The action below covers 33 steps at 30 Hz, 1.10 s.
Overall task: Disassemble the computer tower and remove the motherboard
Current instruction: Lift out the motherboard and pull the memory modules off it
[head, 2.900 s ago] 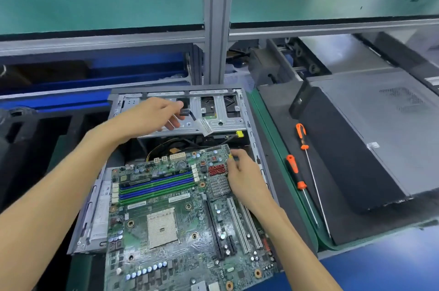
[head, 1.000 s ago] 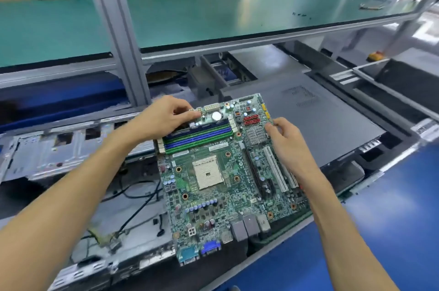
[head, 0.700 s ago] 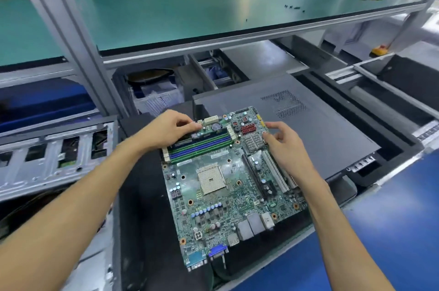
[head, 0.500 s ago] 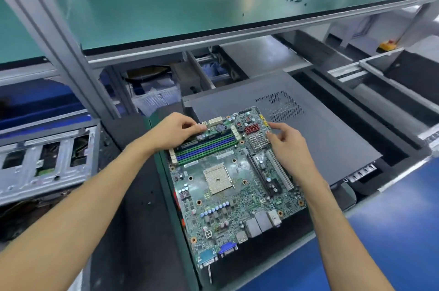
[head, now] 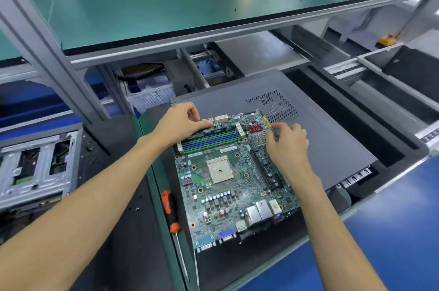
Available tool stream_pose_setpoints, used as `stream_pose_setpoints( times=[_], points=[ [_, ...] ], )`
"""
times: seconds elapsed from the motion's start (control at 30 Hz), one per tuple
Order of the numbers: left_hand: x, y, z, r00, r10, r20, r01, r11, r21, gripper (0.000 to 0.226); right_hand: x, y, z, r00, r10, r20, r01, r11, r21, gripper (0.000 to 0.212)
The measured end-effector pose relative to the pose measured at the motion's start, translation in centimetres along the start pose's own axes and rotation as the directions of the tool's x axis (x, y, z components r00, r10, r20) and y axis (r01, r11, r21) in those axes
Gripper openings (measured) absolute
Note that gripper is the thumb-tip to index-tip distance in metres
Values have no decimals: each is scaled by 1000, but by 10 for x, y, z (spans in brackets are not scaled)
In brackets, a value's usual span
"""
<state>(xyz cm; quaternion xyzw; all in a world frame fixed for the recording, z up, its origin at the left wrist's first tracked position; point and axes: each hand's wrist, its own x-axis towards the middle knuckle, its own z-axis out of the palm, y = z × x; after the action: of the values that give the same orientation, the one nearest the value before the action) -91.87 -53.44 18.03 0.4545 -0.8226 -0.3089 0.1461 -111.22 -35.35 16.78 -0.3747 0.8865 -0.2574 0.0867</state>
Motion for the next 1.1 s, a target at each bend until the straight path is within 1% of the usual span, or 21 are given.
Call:
stream_pose_setpoints(
  times=[0.1, 0.17, 0.2, 0.3, 0.4, 0.47, 0.57, 0.67, 0.73, 0.87, 0.93, 1.0, 1.1],
  points=[
    [-3, 2, -1, 998, -6, -63, 17, 984, 179, 46, -2, -6, -3, 1000, 7, -14, -7, 1000, -4, 41],
    [-6, 4, -2, 996, 6, -86, 14, 974, 224, 45, -2, -9, -4, 1000, 7, -11, -7, 1000, -11, 41],
    [-9, 5, -3, 997, 12, -75, 4, 977, 215, 45, -3, -11, -5, 1000, 6, 0, -6, 1000, -21, 39],
    [-18, 2, -10, 999, 45, -24, -42, 993, 111, 40, -4, -15, -9, 1000, 20, 24, -19, 999, -37, 36],
    [-32, -6, -24, 995, 91, -29, -89, 994, 58, 32, -9, -29, -12, 1000, 10, 2, -10, 1000, -27, 39],
    [-44, -13, -36, 993, 117, -22, -116, 993, 32, 25, -13, -48, -14, 999, -45, -27, 45, 999, -4, 39],
    [-66, -26, -62, 991, 133, -27, -134, 991, -15, 21, -23, -88, -14, 985, -166, -48, 168, 985, 45, 37],
    [-95, -47, -100, 994, 96, -55, -98, 994, -46, 24, -40, -137, -7, 951, -306, -47, 309, 949, 58, 34],
    [-115, -67, -129, 993, 64, -102, -69, 996, -52, 26, -58, -170, 0, 920, -387, -56, 391, 916, 91, 31],
    [-158, -118, -182, 979, -12, -203, -16, 991, -134, 32, -109, -235, 29, 867, -498, -21, 488, 838, 243, 26],
    [-179, -147, -204, 972, -76, -223, 37, 984, -176, 30, -137, -262, 54, 847, -529, 50, 495, 820, 286, 27],
    [-200, -178, -222, 961, -142, -237, 93, 974, -207, 24, -161, -280, 83, 834, -535, 133, 487, 828, 280, 32],
    [-235, -221, -241, 943, -238, -233, 187, 957, -221, 19, -195, -294, 126, 851, -466, 242, 405, 876, 263, 50]
  ],
)
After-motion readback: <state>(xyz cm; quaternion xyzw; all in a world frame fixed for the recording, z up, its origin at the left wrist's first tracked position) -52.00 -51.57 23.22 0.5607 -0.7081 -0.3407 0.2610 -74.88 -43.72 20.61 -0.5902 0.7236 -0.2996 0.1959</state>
